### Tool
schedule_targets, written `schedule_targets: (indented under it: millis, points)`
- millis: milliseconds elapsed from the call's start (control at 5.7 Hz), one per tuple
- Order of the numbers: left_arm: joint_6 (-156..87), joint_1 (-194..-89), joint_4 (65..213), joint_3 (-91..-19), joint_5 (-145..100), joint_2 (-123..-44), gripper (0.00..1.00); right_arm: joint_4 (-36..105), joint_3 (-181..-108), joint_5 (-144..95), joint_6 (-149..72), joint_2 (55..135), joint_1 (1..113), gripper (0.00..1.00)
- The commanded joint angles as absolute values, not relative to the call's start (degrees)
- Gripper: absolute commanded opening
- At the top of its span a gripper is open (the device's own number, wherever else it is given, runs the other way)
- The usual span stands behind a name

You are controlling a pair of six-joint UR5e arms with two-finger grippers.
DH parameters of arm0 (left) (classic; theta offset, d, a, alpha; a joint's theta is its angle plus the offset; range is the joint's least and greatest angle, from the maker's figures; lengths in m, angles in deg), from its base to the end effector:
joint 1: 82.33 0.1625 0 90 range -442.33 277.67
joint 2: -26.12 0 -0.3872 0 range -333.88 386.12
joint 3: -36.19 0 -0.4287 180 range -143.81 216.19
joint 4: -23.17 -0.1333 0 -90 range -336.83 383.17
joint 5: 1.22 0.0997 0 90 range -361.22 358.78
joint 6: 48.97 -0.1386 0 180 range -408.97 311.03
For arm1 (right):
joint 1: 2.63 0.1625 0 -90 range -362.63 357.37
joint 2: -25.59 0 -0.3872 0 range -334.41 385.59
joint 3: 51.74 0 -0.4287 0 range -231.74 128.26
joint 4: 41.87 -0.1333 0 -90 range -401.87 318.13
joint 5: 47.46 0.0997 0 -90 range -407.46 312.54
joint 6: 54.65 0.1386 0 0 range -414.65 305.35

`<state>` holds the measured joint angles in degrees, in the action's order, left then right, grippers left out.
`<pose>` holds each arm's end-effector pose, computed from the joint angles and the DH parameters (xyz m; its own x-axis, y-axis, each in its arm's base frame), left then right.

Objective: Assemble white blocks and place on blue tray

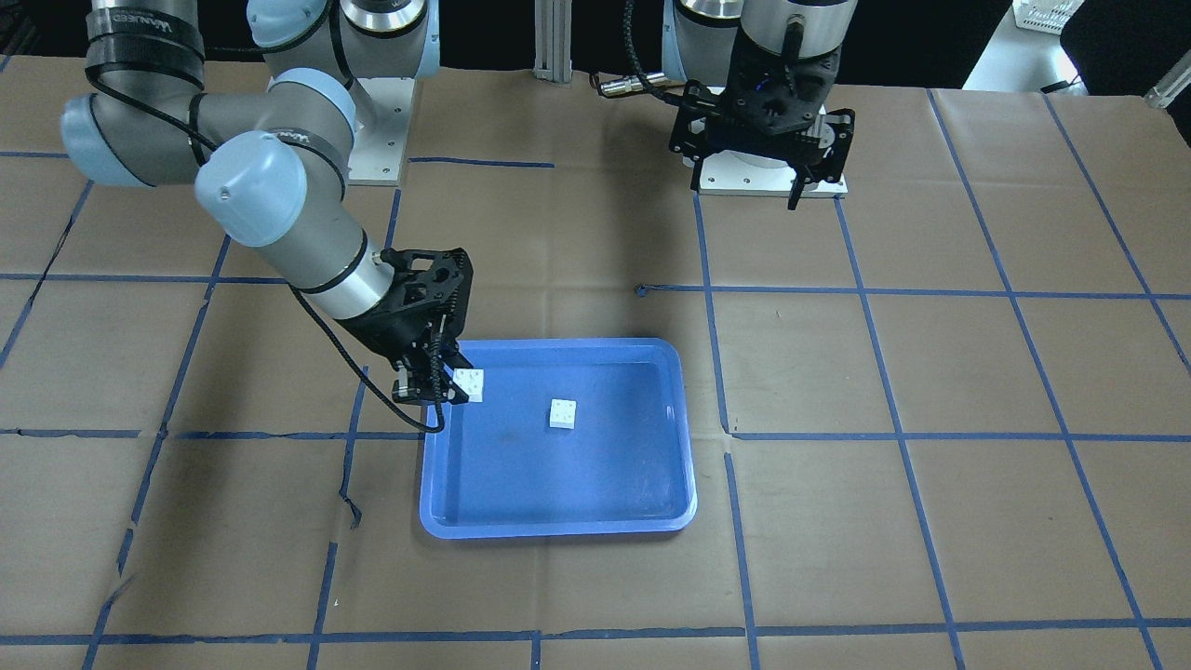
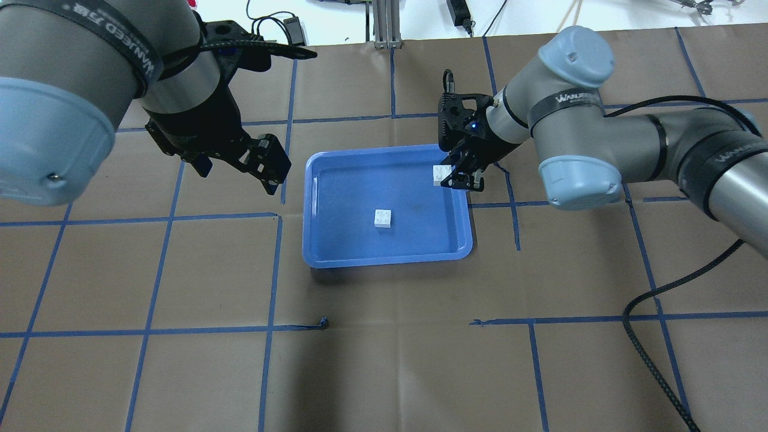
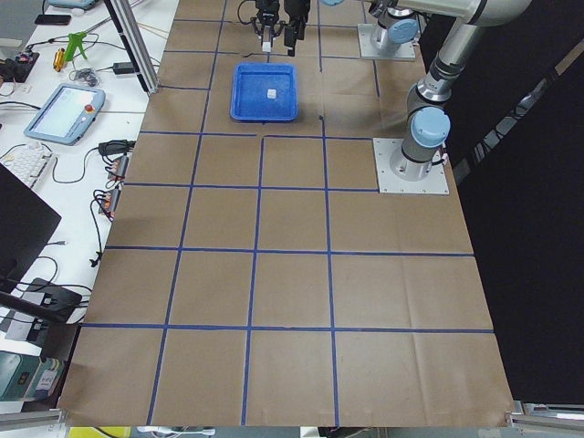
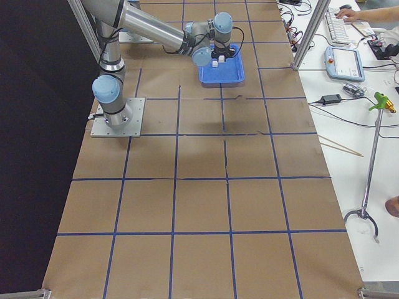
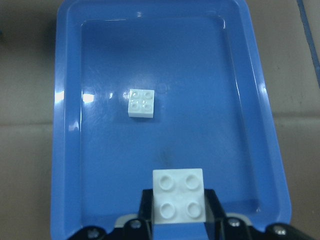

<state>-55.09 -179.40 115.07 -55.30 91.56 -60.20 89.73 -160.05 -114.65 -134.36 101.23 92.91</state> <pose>-0.1876 -0.4845 0.4274 -0.9725 0.2278 -0.0488 0.2281 0.9736 0.0001 0.2417 -0.5545 0.1955 -0.0690 -0.9940 0.0843 -0.9141 0.0291 -0.4045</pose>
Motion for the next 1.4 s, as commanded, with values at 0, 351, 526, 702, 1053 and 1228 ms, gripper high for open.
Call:
schedule_targets:
  millis: [0, 351, 526, 702, 1053, 1228]
  points:
    - [-48.05, -176.55, 116.41, -55.31, 91.68, -59.58, 0.99, 99.77, -163.17, -114.79, -129.36, 96.37, 95.45, 0.29]
    - [-56.47, -176.38, 116.16, -56.54, 91.5, -57.03, 0.99, 106.63, -165.46, -114.35, -128.92, 93.55, 95.54, 0.29]
    - [-59.66, -176.29, 116.25, -55.67, 91.5, -55.72, 0.99, 109.71, -165.47, -114.35, -127.7, 91.45, 95.89, 0.29]
    - [-59.78, -175.68, 116.33, -56.53, 90.98, -55.28, 0.99, 111.91, -165.47, -114.35, -127.6, 89.77, 97.11, 0.29]
    - [-59.96, -173.66, 118.17, -54.44, 91.59, -54.57, 0.99, 112.11, -165.56, -114.52, -127.51, 89.4, 98.17, 0.29]
    - [-59.96, -172.52, 118.35, -55.04, 91.15, -55.09, 0.99, 112.03, -165.9, -114.61, -126.38, 89.4, 98.18, 0.29]
